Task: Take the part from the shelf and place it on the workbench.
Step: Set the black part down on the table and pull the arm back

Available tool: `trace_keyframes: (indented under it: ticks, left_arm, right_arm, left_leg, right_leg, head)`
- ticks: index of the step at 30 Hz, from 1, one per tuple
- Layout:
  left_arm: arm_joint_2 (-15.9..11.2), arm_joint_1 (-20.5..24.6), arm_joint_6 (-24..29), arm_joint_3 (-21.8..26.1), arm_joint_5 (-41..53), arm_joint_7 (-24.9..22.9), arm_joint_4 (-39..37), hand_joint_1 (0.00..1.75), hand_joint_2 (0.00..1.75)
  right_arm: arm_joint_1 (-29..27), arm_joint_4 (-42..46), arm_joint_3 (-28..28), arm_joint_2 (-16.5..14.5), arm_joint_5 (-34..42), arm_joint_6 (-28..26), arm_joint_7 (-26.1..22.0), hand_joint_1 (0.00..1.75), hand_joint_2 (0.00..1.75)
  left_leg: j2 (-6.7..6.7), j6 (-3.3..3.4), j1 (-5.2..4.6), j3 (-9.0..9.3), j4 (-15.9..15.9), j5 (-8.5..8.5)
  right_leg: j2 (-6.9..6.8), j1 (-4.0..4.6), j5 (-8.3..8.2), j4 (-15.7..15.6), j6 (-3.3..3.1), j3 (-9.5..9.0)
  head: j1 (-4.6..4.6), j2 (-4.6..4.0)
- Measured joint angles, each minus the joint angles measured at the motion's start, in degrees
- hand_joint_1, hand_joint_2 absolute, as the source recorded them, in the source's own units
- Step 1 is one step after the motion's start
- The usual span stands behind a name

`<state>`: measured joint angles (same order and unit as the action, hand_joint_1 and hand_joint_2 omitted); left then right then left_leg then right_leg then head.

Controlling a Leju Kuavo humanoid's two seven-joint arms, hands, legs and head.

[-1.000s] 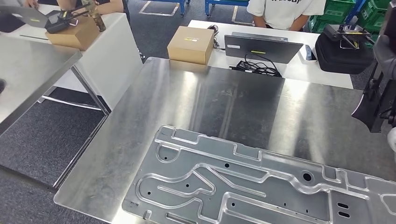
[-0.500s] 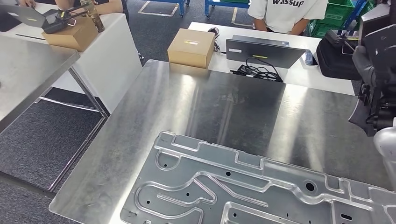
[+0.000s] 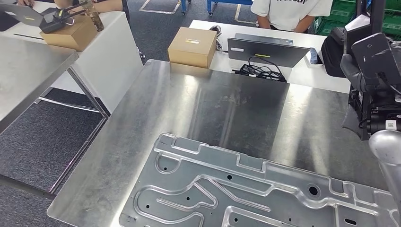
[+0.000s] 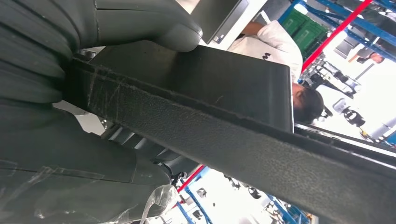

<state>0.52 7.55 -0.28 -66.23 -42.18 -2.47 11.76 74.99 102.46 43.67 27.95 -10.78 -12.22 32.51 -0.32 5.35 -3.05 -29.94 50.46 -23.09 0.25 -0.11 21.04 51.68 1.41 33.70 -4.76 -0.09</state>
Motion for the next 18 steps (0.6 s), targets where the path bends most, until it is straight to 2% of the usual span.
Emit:
trace_keyframes:
  ticks: [4, 8, 10, 14, 18]
  left_arm:
    - [0.0, 0.02, 0.0, -0.02, 0.02, -0.09, 0.0, 0.0, 1.75]
    - [-0.01, 0.04, 0.07, -0.02, 0.02, -0.17, 0.0, 0.0, 1.75]
    - [-0.02, 0.04, 0.18, -0.02, 0.02, -0.15, 0.0, 0.0, 1.75]
    - [-0.01, 0.04, 0.46, -0.07, 0.43, -0.91, 0.0, 0.0, 0.0]
    - [0.14, -0.12, 1.06, -0.17, 1.07, -2.42, 0.0, 0.0, 0.0]
  right_arm:
    - [-0.22, -0.39, 0.0, -0.1, 0.75, 0.14, -0.07, 1.75, 1.75]
    - [-0.45, -0.81, 0.02, -0.1, 2.35, 0.58, -0.33, 0.0, 0.0]
    - [-0.49, -1.02, 0.02, -0.09, 2.94, 0.78, -0.45, 0.0, 0.0]
    - [-0.46, -1.29, 0.03, 0.32, 3.56, 0.87, 0.73, 0.0, 0.0]
    - [-0.35, -1.3, 0.04, 1.47, 4.29, 1.08, 2.48, 0.0, 0.0]
  left_leg:
    - [0.0, 0.03, 0.03, 0.02, -0.1, 0.01]
    - [0.0, 0.05, 0.1, 0.04, -0.19, 0.01]
    - [0.0, 0.06, 0.13, 0.06, -0.24, 0.0]
    - [0.02, 0.06, 0.19, 0.11, -0.27, 0.0]
    - [0.02, 0.05, 0.21, 0.16, -0.27, 0.01]
  right_leg:
    - [0.01, 0.0, 0.0, 0.0, 0.01, 0.1]
    - [0.01, 0.04, 0.04, 0.0, 0.03, 0.14]
    - [0.02, 0.08, 0.05, 0.0, 0.02, 0.14]
    - [0.04, 0.16, 0.06, 0.0, 0.01, 0.12]
    - [0.04, 0.2, 0.05, 0.0, 0.0, 0.05]
  head:
    - [0.0, 0.0]
    - [0.01, 0.0]
    - [0.01, 0.0]
    - [0.01, 0.0]
    - [0.02, 0.0]
